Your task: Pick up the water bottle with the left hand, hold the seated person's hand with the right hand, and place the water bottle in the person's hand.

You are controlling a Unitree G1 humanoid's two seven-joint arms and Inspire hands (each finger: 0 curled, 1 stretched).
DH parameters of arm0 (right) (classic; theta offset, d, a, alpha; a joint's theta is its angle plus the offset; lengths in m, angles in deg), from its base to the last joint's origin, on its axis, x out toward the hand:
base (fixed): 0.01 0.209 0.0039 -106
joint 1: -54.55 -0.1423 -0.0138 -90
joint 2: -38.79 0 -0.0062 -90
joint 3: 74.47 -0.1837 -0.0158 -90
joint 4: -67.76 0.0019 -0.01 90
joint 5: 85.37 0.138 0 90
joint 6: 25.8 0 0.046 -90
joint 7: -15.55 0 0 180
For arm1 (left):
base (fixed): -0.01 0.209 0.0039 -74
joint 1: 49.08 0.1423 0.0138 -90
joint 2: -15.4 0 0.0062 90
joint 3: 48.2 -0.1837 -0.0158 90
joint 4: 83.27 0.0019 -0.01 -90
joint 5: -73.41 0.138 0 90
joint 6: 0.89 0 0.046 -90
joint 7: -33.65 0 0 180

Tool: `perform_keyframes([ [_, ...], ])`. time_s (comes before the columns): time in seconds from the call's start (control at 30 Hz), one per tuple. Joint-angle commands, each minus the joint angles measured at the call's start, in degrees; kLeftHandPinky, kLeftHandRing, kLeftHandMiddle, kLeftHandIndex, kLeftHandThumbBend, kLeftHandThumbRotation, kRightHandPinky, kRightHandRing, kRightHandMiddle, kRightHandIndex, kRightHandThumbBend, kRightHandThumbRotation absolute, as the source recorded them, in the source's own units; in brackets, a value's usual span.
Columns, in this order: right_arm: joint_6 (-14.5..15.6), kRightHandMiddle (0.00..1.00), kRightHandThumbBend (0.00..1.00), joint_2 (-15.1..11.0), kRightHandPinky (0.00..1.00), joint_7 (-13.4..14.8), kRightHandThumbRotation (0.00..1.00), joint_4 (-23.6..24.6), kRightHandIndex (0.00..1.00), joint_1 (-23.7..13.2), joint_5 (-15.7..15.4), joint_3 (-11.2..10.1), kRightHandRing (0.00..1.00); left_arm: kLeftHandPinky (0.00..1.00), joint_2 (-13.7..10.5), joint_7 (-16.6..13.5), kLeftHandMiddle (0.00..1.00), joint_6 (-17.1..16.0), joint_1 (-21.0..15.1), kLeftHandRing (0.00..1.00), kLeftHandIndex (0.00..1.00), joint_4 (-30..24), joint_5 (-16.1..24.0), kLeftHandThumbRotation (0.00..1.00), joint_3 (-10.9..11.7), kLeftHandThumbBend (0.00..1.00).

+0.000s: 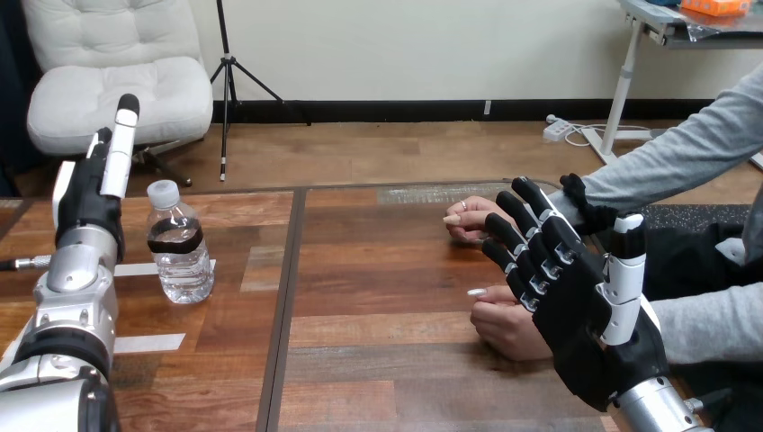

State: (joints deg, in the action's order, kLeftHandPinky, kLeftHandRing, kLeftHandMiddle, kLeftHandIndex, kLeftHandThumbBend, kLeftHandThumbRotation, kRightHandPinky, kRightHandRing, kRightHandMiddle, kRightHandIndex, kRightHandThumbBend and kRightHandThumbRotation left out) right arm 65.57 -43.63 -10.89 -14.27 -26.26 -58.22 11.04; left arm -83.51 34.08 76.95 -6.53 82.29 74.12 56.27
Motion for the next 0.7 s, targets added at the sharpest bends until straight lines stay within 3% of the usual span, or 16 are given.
perform_keyframes([
  [0.0,-1.1,1.0,0.96,0.7,1.0,-0.1,1.0,2.8,1.0,-2.3,0.8,-0.5,1.0,1.0,-1.6,-0.3,1.0,0.2,-0.8,1.0,1.0,0.3,0.8,1.0,-0.5,0.8],
  [0.67,-0.8,1.0,0.95,0.7,1.0,-0.1,1.0,3.0,1.0,-2.2,1.0,-0.4,1.0,1.0,-0.8,-0.3,1.0,0.0,0.7,1.0,1.0,0.4,0.1,1.0,0.0,0.79],
])
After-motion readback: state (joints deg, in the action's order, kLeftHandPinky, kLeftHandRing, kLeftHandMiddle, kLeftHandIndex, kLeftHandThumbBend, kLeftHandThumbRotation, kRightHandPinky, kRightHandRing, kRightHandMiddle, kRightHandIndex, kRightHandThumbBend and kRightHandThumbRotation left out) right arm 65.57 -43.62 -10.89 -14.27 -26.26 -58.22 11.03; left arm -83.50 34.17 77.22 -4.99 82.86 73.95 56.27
